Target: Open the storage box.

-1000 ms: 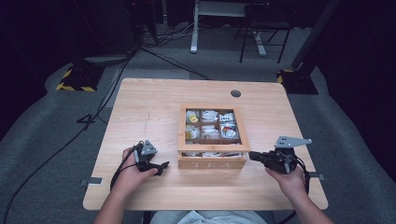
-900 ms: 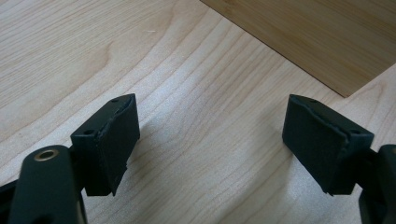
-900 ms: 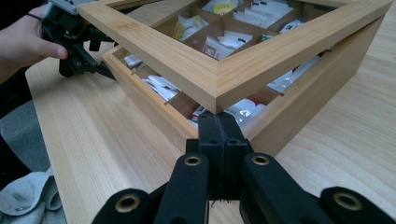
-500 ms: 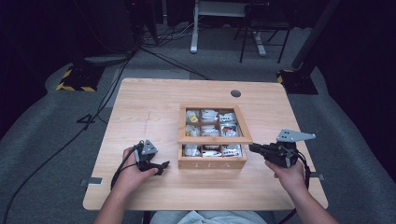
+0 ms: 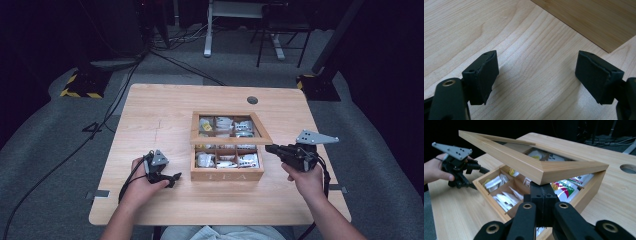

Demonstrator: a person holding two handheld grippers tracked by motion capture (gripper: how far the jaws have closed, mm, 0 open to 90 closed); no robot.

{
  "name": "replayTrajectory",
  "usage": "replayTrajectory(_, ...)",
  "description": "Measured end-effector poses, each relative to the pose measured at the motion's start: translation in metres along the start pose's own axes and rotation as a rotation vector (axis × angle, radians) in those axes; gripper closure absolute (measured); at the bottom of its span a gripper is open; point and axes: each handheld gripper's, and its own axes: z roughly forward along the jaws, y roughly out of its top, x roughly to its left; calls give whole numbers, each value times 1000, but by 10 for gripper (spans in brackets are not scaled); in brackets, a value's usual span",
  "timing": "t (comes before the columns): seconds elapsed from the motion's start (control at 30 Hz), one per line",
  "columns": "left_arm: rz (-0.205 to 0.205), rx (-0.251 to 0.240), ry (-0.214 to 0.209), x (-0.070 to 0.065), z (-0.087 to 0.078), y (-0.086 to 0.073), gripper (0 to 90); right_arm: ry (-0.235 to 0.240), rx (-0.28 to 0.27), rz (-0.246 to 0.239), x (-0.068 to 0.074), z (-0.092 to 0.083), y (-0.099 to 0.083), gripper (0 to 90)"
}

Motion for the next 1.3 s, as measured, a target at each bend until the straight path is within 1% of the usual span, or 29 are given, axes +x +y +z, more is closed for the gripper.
replayTrajectory(0.07, 1, 0, 0, 0, 0, 0, 196, -6, -8, -7, 1, 1, 2, 900)
replayTrajectory(0.1, -1, 1, 0, 0, 0, 0, 196, -22, -19, -19, 3, 2, 4, 900)
replayTrajectory(0.13, -1, 1, 0, 0, 0, 0, 196, -22, -19, -19, 3, 2, 4, 900)
replayTrajectory(0.17, 0, 0, 0, 0, 0, 0, 196, -37, -34, -19, 4, 3, 6, 900)
replayTrajectory(0.2, 0, 0, 1, 0, 0, 0, 196, -37, -34, -19, 4, 3, 6, 900)
replayTrajectory(0.23, 0, 0, 1, 0, 0, 0, 196, -42, -45, -9, 4, 4, 9, 900)
replayTrajectory(0.33, 0, 1, 0, 0, 0, 0, 196, -51, -61, -7, 4, 5, 11, 900)
replayTrajectory(0.37, -2, 1, -1, 0, 0, 0, 196, -66, -70, 0, 5, 6, 13, 900)
replayTrajectory(0.4, -2, 1, -1, 0, 0, 0, 197, -66, -70, 0, 5, 6, 13, 900)
replayTrajectory(0.43, 0, 1, 2, 0, 0, 0, 199, -82, -78, 3, 5, 6, 16, 900)
replayTrajectory(0.47, 0, 1, 2, 0, 0, 0, 200, -82, -78, 3, 5, 6, 16, 900)
replayTrajectory(0.5, 0, 1, 3, 0, 0, 0, 201, -92, -84, 8, 5, 7, 18, 900)
replayTrajectory(0.6, -1, 1, 2, 0, 0, 0, 203, -94, -92, 13, 5, 9, 20, 900)
replayTrajectory(0.67, -2, -1, -1, 1, 0, 0, 204, -99, -95, 11, 4, 9, 23, 900)
replayTrajectory(0.7, -8, -2, -4, 1, -1, 0, 205, -99, -99, 1, 3, 9, 25, 900)
replayTrajectory(0.87, -10, -1, -4, 1, -1, 0, 206, -109, -97, -4, 2, 10, 31, 900)
replayTrajectory(0.9, -16, -6, -5, 1, -1, 0, 206, -111, -102, -7, 0, 10, 34, 900)
replayTrajectory(1.07, -16, -5, -11, 2, -1, 0, 206, -106, -111, -6, -3, 11, 38, 900)
replayTrajectory(1.13, -20, -6, -14, 2, -1, 0, 206, -102, -115, -13, -4, 11, 40, 900)
replayTrajectory(1.17, -21, -9, -16, 3, -1, -1, 206, -99, -120, -28, -5, 11, 41, 900)
replayTrajectory(1.2, -21, -9, -16, 3, -1, -1, 206, -99, -120, -28, -5, 11, 41, 900)
replayTrajectory(1.23, -22, -8, -16, 2, -1, -1, 206, -94, -115, -46, -7, 11, 42, 900)
replayTrajectory(1.27, -22, -8, -16, 2, -1, -1, 206, -94, -115, -46, -7, 11, 42, 900)
replayTrajectory(1.3, -20, -7, -15, 2, -1, -1, 205, -85, -113, -48, -9, 11, 43, 900)
